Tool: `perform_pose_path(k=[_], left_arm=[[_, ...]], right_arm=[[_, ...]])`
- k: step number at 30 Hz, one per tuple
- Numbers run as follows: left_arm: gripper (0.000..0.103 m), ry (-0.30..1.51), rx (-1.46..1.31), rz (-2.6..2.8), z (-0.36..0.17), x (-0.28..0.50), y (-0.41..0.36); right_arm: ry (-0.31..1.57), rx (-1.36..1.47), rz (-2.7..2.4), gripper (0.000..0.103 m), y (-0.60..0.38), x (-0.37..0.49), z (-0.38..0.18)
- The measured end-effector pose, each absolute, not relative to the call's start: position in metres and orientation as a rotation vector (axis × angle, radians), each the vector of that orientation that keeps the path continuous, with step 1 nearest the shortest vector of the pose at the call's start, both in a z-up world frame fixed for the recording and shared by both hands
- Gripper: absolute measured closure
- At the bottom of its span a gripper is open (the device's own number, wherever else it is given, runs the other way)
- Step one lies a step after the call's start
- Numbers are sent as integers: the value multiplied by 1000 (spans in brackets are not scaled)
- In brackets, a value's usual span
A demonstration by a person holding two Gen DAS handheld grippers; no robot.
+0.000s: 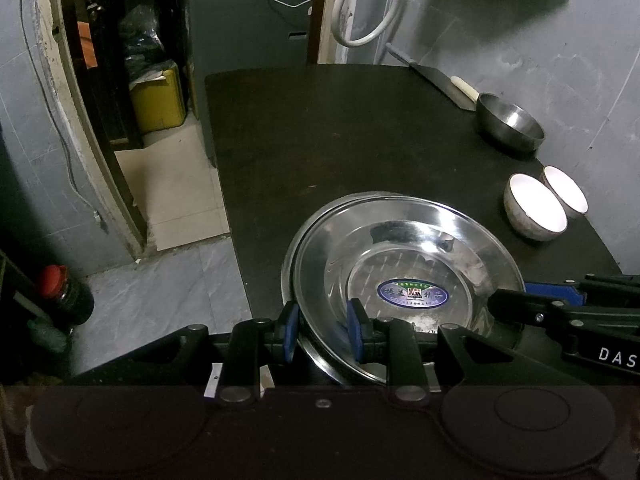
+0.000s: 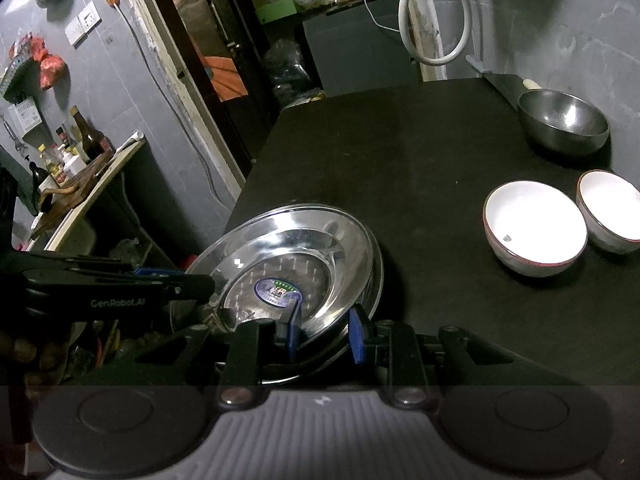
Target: Organize plates and bowls
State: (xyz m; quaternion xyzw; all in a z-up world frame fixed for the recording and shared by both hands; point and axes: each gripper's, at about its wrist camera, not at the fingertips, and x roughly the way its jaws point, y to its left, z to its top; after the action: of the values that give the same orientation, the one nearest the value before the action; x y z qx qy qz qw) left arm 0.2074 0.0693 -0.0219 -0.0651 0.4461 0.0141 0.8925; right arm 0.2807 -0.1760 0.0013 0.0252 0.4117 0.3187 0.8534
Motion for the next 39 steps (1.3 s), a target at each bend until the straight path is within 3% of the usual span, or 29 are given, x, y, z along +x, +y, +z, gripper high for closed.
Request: perform_pose_path(k=[29, 33, 35, 39], left_arm=[[76, 937, -100, 18, -23, 209, 61], [68, 936, -96, 23, -21, 210, 61], [60, 929, -93, 29, -20, 211, 61], [25, 893, -90, 50, -13, 212, 60]], right_arm=[[873, 25, 667, 72, -171, 279, -2], [880, 22, 660, 70, -171, 280, -4], [882, 27, 659, 63, -173, 279, -6], [873, 38, 649, 44, -178, 278, -6]])
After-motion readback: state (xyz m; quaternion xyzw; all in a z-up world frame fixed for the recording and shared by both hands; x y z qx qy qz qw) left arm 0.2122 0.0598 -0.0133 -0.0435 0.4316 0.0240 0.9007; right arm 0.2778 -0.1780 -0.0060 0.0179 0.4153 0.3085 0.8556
